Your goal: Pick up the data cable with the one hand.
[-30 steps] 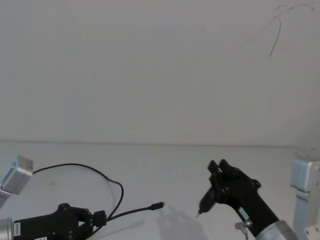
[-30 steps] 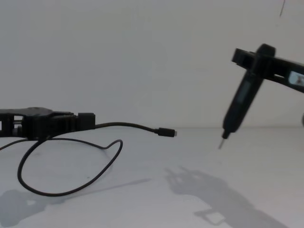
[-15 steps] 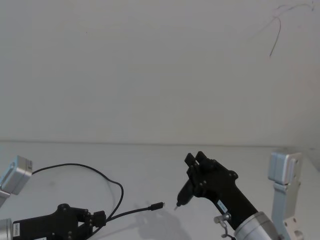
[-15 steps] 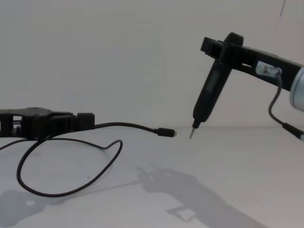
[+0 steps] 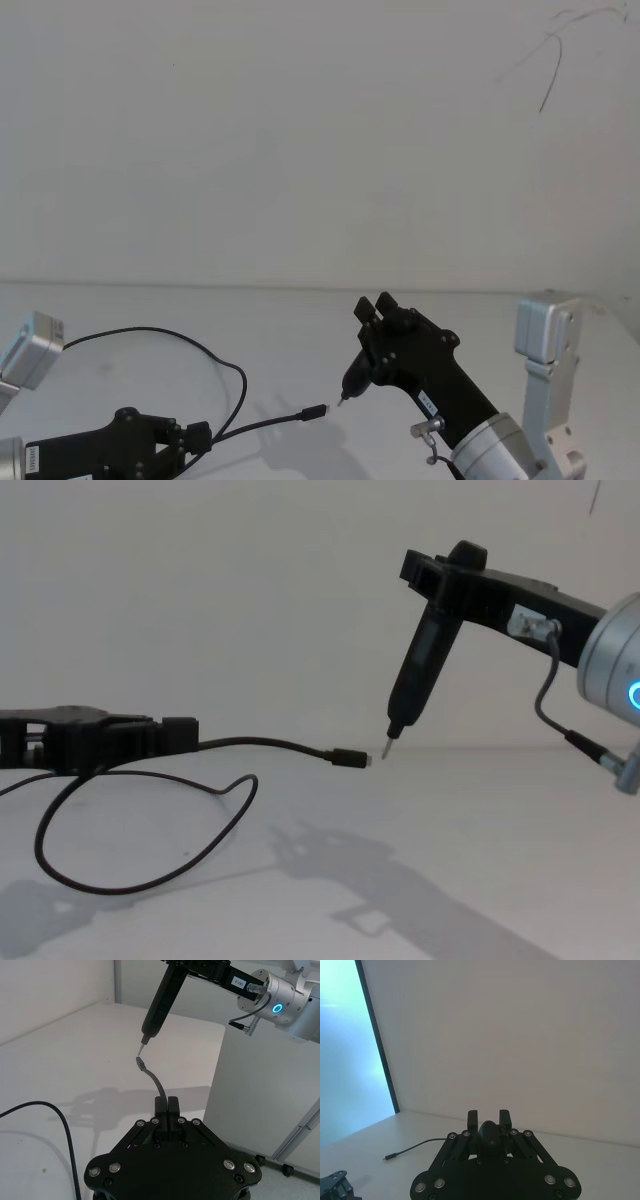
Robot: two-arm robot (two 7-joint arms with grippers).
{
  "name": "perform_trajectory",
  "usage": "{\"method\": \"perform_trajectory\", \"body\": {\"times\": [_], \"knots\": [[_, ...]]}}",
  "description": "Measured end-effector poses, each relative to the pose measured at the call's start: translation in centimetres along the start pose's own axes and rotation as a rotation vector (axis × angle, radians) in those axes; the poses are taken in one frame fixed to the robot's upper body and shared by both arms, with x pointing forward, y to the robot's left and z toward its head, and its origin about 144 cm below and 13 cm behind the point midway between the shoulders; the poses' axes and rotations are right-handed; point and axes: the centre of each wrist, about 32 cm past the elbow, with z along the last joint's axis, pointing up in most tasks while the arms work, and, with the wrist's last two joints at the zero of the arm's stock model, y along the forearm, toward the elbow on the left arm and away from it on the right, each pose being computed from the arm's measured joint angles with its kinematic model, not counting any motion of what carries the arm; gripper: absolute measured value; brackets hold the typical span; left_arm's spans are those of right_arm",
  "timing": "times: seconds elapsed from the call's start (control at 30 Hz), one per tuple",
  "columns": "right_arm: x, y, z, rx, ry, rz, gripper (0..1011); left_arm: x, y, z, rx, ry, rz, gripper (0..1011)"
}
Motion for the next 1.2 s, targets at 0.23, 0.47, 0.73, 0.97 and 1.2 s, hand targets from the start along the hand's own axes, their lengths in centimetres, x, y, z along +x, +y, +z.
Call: {"method": "perform_trajectory", "body": {"times": [0.23,0.47,0.73,0.97,1.2], "knots": [[-0.02,0.48,-0.12,-0.004,0.032,0.000,251,-0.01,0.00,-0.02,0.000,0.001,0.000,31],[-0.15,0.62,-0.14,-0.030,0.072,0.004,251,-0.01,0.00,-0.03,0.000,0.001,0.000,31],[-0.28,0.47,-0.20,-0.063,0.107,0.011,251,-0.01,0.01,-0.03,0.000,0.001,0.000,31],[-0.32,0.32,-0.18,-0.076,0.121,0.015,251,-0.01,0.00,-0.03,0.000,0.001,0.000,31],[-0.32,0.23,-0.18,-0.083,0.128,0.017,251,-0.01,0.00,-0.03,0.000,0.001,0.000,31]]}}
